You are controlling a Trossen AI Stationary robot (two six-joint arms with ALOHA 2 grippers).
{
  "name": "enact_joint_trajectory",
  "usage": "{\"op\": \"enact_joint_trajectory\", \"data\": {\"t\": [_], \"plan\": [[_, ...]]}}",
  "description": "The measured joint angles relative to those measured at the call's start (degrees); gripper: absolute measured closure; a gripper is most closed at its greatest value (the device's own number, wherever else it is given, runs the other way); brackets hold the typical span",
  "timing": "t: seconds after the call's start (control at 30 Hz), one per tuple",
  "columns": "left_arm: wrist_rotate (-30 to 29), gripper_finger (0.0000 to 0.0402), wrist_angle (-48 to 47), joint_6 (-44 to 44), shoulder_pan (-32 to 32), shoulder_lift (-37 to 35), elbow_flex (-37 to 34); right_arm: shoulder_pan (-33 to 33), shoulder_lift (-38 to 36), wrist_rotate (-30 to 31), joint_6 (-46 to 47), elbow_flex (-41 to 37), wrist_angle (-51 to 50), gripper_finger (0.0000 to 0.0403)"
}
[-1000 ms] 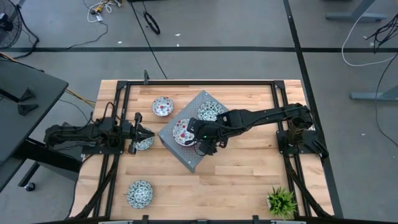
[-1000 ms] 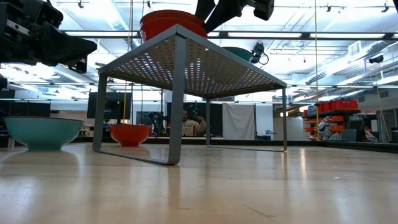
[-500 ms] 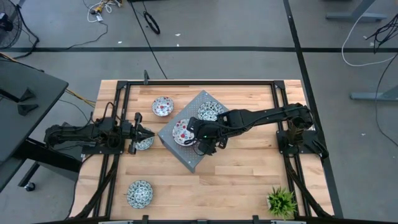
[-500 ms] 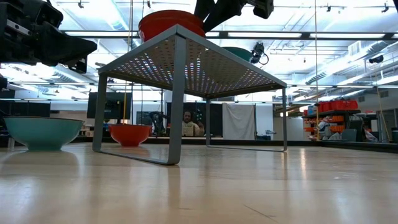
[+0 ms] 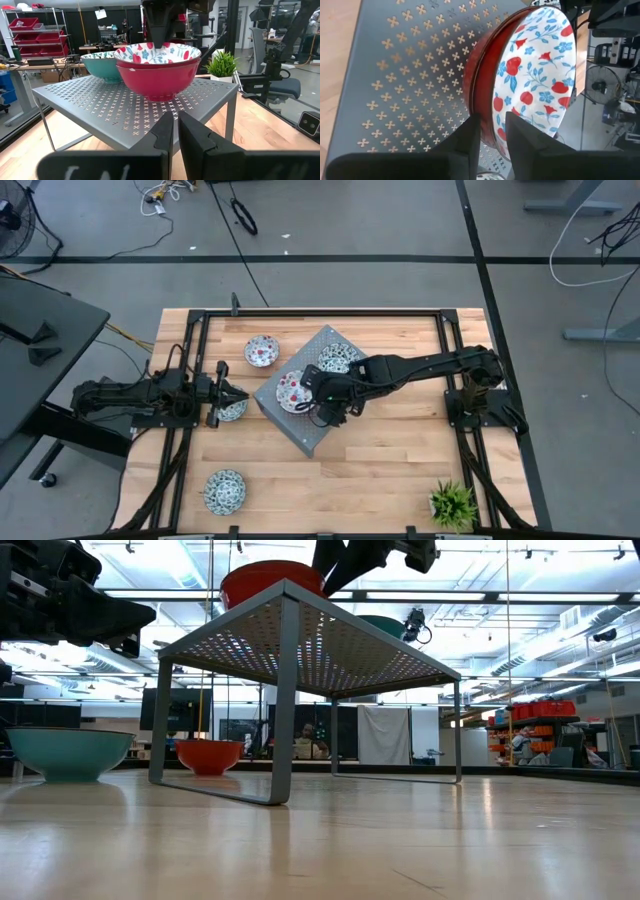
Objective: Pick & Place Mini bowls
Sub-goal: Stack the right red patterned bowl on top of the red patterned bowl on the shelf
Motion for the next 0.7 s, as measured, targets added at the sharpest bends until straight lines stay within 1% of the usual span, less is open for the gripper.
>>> {"op": "enact_joint_trajectory", "data": {"t": [0.43, 0.6, 0.7], "plan": [[0.0, 0.0372, 0.0, 0.02, 0.0, 0.0, 0.0, -0.02, -3.68, -0.03, 0.85, 0.07, 0.18, 0.0313], [0.0, 0.0372, 0.0, 0.02, 0.0, -0.02, 0.0, -0.02, -4.24, -0.01, 2.69, 0.09, -0.26, 0.0313], [0.0, 0.0372, 0.0, 0.02, -0.02, -0.02, -0.01, -0.02, -4.35, -0.09, 5.78, 0.09, 0.04, 0.0313]]}}
